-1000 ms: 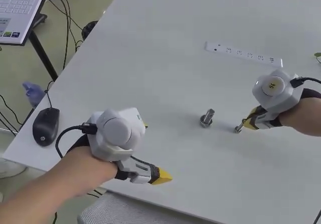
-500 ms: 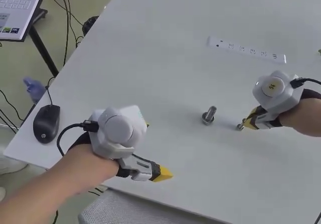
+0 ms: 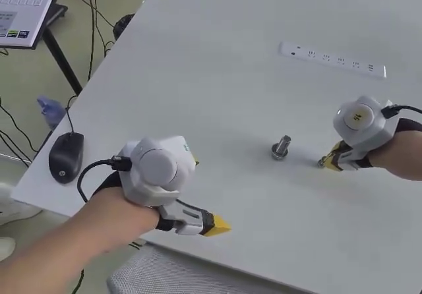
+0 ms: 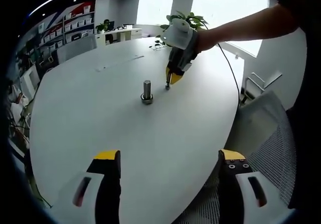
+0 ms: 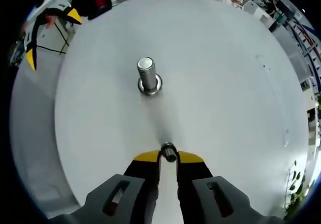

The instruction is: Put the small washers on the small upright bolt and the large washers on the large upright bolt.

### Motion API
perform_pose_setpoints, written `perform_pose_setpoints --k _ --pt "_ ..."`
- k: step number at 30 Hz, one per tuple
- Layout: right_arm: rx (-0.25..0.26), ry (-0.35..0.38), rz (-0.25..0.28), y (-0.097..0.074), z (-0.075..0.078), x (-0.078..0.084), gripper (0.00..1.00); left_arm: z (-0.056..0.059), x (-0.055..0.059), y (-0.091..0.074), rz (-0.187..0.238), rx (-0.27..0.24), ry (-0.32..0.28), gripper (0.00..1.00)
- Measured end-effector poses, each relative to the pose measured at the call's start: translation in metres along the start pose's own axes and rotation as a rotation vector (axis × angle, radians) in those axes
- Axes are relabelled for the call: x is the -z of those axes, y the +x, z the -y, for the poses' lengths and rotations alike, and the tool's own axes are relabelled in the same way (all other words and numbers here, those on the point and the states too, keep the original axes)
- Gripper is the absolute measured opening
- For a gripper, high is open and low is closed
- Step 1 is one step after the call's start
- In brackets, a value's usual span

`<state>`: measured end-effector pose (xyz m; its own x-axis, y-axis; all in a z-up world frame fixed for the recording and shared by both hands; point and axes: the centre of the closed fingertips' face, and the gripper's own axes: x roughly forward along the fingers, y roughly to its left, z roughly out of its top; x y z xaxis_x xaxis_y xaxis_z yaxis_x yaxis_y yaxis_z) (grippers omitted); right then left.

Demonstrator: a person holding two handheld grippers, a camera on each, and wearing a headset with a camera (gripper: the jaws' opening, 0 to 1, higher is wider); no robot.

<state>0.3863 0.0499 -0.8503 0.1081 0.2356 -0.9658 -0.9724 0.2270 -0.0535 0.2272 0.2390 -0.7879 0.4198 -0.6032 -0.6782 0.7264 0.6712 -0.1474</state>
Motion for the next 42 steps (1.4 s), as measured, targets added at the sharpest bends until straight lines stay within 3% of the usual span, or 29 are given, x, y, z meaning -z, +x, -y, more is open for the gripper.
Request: perform_pose_setpoints --k 27,35,42 --pt "-0.018 -0.003 -0.007 0.0065 -0.0022 0.0019 0.13 0.0063 0.0083 0.0007 -0.016 0.013 -0.008 0.76" --pt "-0.01 -0.011 -0.011 0.0069 -0.0024 0.0026 0.14 0.0061 0.0058 0.0013 -0.011 0.013 -0.007 0.75" --pt "-0.003 -0.015 0.001 0.0052 -0.0022 0.0011 0.18 0.0051 0.0069 -0.0006 -0.013 0.011 -0.001 0.75"
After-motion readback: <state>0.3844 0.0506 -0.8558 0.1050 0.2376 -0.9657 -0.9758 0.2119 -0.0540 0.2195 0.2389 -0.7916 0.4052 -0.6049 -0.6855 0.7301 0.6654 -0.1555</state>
